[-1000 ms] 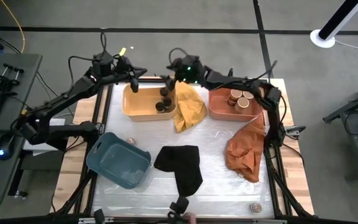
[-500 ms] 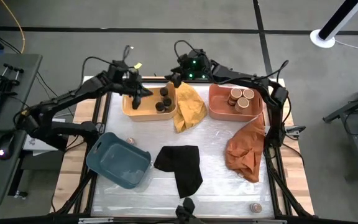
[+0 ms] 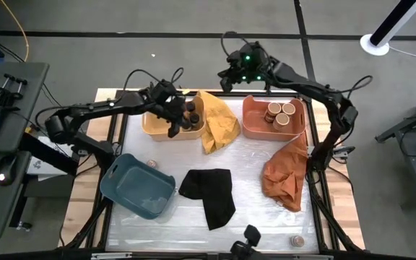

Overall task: Sort spices by type
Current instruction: Adjust the black spice bottle into the yellow bin

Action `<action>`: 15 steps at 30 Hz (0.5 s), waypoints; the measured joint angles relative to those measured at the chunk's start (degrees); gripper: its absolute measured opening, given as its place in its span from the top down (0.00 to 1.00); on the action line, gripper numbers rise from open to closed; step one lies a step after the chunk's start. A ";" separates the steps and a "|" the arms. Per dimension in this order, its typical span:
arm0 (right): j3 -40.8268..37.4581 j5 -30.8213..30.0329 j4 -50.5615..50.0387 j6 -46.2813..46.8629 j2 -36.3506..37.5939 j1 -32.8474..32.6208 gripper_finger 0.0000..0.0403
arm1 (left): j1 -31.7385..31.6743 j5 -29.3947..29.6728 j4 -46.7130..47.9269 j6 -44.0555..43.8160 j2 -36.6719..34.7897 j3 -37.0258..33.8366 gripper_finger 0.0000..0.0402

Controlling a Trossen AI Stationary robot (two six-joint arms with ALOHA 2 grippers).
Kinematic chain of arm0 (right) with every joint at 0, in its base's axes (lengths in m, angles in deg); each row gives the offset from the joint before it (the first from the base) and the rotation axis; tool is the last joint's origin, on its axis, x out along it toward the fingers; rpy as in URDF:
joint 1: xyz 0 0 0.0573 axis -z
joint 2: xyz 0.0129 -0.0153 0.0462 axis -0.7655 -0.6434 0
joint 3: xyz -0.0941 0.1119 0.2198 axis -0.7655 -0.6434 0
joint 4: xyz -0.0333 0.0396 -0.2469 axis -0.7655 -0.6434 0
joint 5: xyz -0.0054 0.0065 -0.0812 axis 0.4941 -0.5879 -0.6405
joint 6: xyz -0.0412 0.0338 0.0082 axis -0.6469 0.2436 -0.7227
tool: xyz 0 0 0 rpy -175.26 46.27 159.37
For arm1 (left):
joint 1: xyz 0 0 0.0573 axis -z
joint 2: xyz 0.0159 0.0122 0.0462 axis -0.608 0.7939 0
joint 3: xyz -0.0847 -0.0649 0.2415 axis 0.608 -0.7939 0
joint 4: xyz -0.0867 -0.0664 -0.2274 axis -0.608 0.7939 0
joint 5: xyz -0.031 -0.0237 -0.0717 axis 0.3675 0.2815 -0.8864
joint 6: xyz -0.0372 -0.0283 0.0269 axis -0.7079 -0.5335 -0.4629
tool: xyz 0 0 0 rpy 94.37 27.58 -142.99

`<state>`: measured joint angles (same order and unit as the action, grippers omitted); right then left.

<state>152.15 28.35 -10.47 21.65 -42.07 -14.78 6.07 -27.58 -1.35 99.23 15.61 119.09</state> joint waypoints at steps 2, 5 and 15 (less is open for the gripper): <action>0.00 -0.23 -0.81 -1.10 0.19 0.38 0.99 | -0.09 0.19 2.62 1.12 1.46 1.37 1.00; 0.00 -0.09 -1.23 -1.87 0.35 0.20 0.98 | -0.10 0.89 6.70 3.83 3.40 3.05 1.00; 0.00 -0.07 -3.43 -4.79 0.36 -0.24 1.00 | -0.06 2.32 9.76 5.48 5.77 3.35 1.00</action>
<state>152.15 28.28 -13.91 16.85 -41.71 -15.01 6.00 -25.26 8.41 104.71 21.37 122.44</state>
